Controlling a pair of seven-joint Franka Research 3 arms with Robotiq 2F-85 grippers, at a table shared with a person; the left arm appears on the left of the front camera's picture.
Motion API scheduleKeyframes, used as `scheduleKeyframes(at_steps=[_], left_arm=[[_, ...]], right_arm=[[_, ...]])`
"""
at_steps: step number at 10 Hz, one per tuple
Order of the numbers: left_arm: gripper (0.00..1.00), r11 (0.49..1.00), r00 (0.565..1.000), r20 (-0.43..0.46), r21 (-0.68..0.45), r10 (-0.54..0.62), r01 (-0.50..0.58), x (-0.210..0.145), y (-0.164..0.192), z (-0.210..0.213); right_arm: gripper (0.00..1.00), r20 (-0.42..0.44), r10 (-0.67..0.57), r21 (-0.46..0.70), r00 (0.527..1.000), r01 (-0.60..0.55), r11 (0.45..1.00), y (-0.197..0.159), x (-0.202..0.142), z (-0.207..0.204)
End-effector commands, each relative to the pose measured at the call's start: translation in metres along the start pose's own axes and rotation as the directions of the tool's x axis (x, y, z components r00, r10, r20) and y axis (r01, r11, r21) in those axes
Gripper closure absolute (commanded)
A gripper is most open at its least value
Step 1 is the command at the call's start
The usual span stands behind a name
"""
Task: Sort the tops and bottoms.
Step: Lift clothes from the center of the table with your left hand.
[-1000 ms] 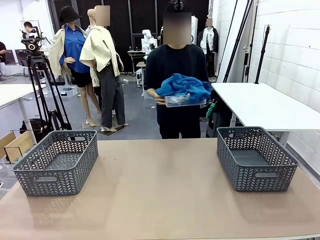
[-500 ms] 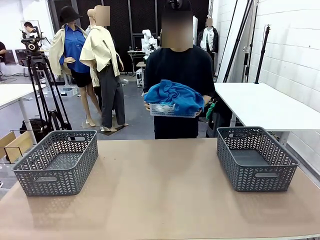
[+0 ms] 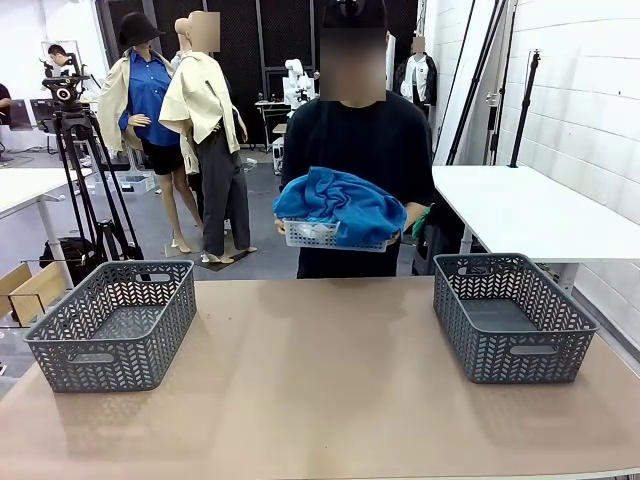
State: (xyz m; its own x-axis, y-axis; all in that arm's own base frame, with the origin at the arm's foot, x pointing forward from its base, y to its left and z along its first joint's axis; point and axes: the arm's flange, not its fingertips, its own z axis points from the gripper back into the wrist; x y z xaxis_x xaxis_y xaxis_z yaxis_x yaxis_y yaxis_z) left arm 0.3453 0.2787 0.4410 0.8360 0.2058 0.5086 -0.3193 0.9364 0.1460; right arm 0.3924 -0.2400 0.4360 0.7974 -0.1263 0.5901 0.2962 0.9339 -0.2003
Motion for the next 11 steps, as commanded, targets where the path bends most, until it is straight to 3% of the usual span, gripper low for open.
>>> scheduleKeyframes(at_steps=[1,11], left_arm=[[0.00,1.000,1.000,-0.004,0.004,-0.009,0.009,-0.0013,0.0011,0.0012],[0.00,1.000,1.000,-0.004,0.004,-0.009,0.009,-0.0013,0.0011,0.0012]], right_arm=[[0.00,0.000,0.002,0.003,1.000,-0.002,1.000,0.0009,0.0015,-0.0017],[0.00,0.000,0.002,0.003,1.000,-0.002,1.000,0.0009,0.0015,-0.0017]])
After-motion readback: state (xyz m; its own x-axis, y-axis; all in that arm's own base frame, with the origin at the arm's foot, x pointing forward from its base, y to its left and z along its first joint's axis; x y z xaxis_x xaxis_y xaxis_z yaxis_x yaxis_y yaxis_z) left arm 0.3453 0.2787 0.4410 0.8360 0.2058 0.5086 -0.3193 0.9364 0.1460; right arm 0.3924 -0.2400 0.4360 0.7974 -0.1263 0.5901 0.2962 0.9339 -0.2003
